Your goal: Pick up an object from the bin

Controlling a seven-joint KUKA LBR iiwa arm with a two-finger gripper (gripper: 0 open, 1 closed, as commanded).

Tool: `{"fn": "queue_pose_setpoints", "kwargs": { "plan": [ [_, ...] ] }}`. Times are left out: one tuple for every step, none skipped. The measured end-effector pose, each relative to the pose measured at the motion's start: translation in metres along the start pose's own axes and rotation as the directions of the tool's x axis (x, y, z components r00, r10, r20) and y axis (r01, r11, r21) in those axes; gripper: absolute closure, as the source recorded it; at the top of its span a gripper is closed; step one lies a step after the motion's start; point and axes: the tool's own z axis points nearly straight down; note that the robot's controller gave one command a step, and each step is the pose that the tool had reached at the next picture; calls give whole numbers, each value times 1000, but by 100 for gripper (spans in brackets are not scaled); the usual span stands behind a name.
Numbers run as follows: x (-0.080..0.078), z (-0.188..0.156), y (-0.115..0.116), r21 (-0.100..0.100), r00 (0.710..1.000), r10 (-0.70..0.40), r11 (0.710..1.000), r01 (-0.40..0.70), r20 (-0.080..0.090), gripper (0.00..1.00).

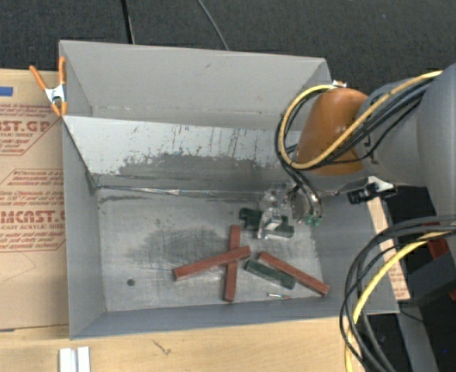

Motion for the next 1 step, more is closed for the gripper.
{"fn": "queue_pose_setpoints", "kwargs": {
  "plan": [
    [11,-175,-7,0,1000,29,1000,-29,9,100]
  ]
}}
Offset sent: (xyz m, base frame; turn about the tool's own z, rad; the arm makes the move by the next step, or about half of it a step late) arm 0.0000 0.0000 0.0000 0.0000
